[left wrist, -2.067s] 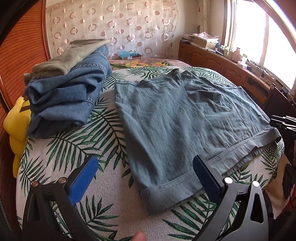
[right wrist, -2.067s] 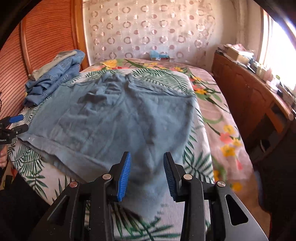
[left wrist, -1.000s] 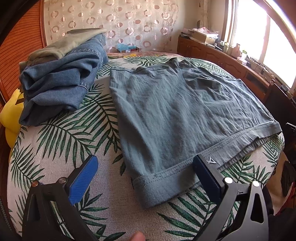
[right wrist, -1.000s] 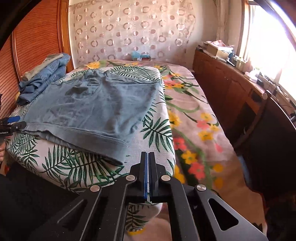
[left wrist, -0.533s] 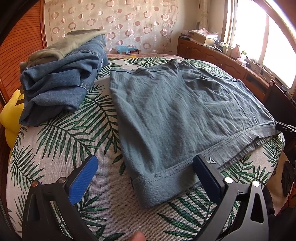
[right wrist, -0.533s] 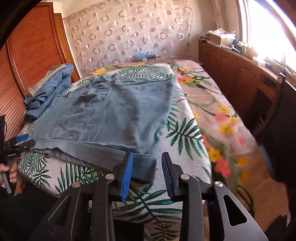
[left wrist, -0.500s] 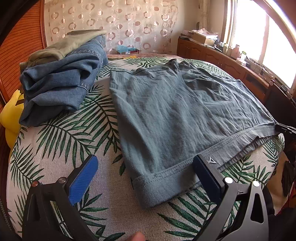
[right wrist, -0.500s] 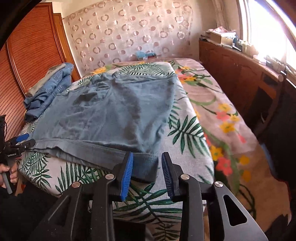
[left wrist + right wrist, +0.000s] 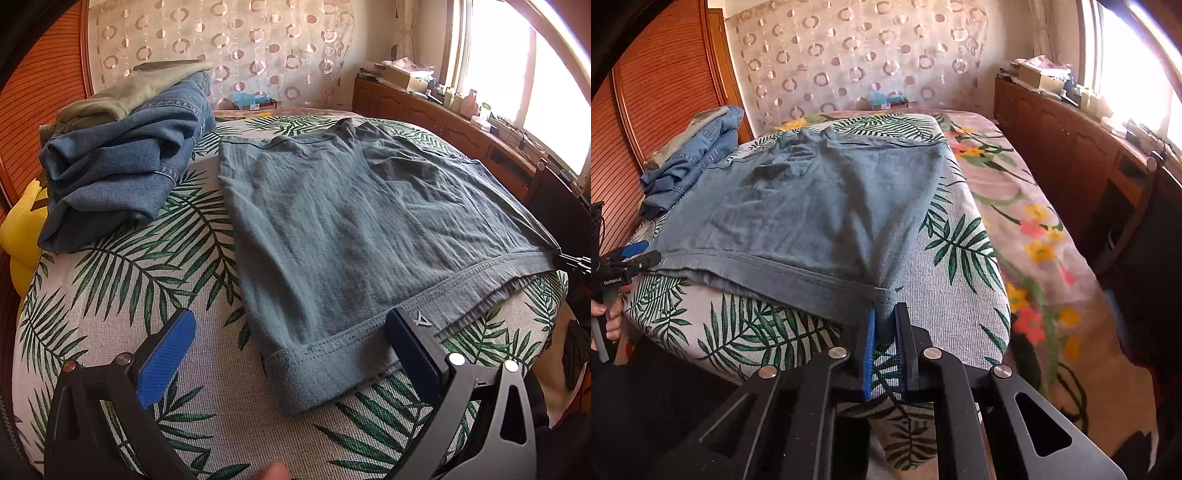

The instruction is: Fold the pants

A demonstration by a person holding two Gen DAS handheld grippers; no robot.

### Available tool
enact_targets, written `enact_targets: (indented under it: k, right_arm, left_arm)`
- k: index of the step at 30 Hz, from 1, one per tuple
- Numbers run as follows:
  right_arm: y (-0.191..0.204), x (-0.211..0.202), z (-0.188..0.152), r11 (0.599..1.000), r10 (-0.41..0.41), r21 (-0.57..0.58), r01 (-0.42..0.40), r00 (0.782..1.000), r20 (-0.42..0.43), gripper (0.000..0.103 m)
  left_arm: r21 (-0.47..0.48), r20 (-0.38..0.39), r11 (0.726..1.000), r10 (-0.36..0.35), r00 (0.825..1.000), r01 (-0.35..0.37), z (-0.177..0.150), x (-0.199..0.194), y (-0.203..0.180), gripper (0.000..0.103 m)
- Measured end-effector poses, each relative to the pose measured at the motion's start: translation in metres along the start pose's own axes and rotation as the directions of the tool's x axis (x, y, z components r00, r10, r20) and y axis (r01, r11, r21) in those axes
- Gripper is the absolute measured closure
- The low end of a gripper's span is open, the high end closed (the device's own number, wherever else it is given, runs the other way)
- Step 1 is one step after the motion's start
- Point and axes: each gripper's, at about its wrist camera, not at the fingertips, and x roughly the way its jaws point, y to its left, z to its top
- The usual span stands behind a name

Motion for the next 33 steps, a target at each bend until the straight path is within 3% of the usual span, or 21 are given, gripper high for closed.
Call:
enact_targets:
  k: [2,4,8,13,22,26,33]
  right_arm:
    - [-0.001,-0.002,0.001,1.000,0.014,0.013,-0.014,1.000,0.007,0.093]
    - [-0.001,-0.005,0.004,1.000,0.009,0.010,-0.009,1.000,0.017,0.086]
    - [0.000,-0.015,0.010,1.000,-0.024,0.011,0.023,0.998,0.062,0.084]
    - [0.010,-0.023,0.017,1.000,-0.017,0.026,0.013,0.992,0.128,0.072]
    - [0.038,-0.002,0.016,0.999,0.051,-0.010,-0.050,0.990,0.129,0.067]
    - [0.036,0.007,0.014,0.999,0.053,-0.017,-0.052,0.992,0.111,0.067]
    - [0.033,0.021,0.016,0.999,0.047,-0.017,-0.046,0.995,0.083,0.067]
  left_arm:
    - [0.001,-0.003,1.000,0.001,1.000,-0.001,0.000,0.000,0.000,0.000]
    - [0.002,-0.008,1.000,0.002,1.000,-0.002,0.000,-0.001,0.000,0.000]
    - [-0.018,-0.012,1.000,0.004,1.000,-0.004,-0.001,-0.004,0.004,0.001]
    - [-0.041,0.007,0.999,-0.006,1.000,0.006,-0.004,-0.015,0.013,0.001]
    - [-0.069,0.030,0.997,-0.034,0.999,0.036,-0.005,-0.027,0.023,0.027]
    - [-0.068,0.006,0.997,-0.048,0.999,0.048,-0.010,-0.022,0.021,0.042]
    - [-0.037,0.012,0.999,-0.036,0.999,0.036,-0.013,-0.022,0.015,0.047]
